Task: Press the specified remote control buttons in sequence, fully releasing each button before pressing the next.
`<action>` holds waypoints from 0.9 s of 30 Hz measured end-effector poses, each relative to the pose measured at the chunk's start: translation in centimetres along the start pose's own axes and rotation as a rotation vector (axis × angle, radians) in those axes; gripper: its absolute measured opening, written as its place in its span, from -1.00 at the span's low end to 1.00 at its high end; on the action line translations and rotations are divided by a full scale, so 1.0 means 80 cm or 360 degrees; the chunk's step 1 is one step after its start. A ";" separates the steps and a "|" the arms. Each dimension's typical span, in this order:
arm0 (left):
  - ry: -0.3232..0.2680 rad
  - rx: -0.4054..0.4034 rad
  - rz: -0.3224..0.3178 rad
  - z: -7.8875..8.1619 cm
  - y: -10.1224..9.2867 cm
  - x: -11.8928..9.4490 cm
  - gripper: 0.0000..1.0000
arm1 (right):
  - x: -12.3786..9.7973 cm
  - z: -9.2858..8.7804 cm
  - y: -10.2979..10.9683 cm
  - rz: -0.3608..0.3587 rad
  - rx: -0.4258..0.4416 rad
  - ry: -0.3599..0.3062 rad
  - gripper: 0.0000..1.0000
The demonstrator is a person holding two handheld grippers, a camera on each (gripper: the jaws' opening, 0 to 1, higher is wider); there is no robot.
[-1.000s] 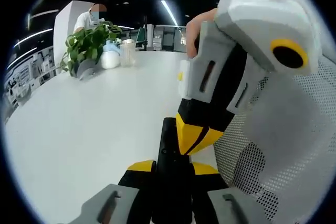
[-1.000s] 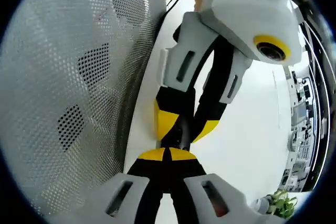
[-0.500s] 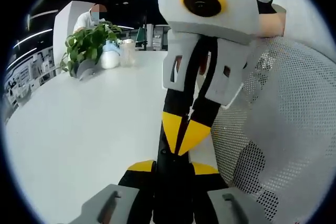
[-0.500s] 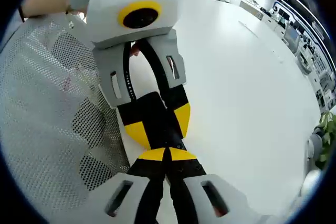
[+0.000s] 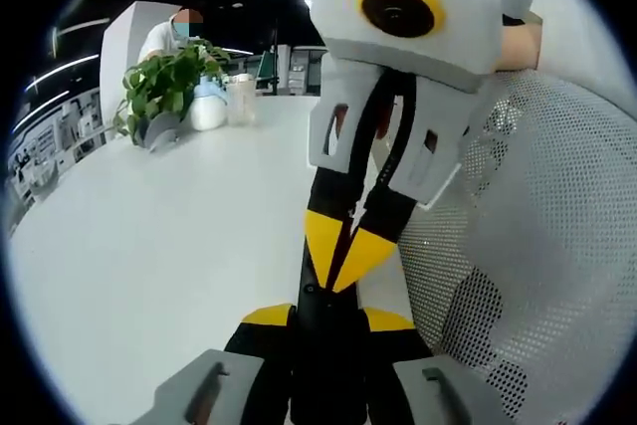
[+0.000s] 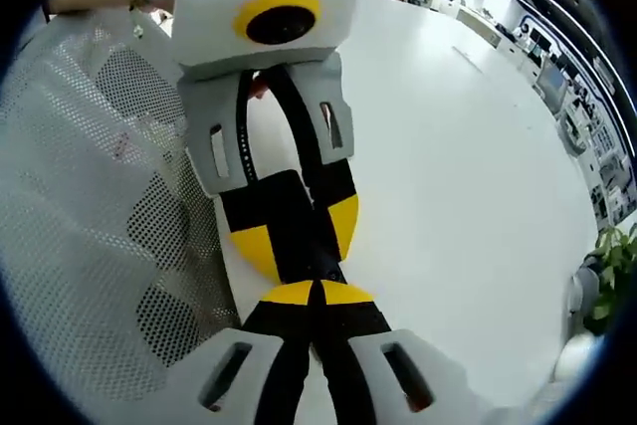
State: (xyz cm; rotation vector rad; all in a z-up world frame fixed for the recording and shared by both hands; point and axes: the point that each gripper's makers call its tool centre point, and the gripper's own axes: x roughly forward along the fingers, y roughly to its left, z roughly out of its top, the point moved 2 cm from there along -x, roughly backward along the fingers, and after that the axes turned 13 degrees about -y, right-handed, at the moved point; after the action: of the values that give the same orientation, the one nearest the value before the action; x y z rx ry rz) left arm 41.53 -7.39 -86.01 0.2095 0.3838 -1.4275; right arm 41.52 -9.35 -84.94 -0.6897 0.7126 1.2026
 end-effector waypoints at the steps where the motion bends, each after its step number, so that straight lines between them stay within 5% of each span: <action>1: -0.0001 -0.0001 0.0000 0.000 0.000 0.000 -0.50 | 0.000 0.000 0.000 0.0003 -0.0013 0.0019 -1.00; 5: -0.0002 -0.0004 0.0004 0.000 0.000 0.000 -0.50 | 0.000 0.000 -0.002 0.0005 -0.0013 0.0059 -1.00; 17: 0.0004 -0.0003 0.0004 0.000 0.001 0.000 -0.50 | -0.004 -0.004 -0.006 0.0037 0.0359 -0.0096 -1.00; 23: 0.0008 -0.0004 0.0002 0.000 0.000 0.000 -0.50 | -0.005 -0.006 -0.019 -0.0078 0.0234 -0.0047 -1.00; 27: 0.0005 -0.0007 0.0002 0.000 0.000 0.000 -0.50 | -0.003 0.000 -0.016 -0.0053 0.0301 -0.0102 -1.00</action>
State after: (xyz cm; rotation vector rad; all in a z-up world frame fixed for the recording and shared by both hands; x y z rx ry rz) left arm 41.55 -7.36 -86.00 0.2082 0.3894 -1.4252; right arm 42.72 -9.78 -84.68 -0.5023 0.7476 1.1059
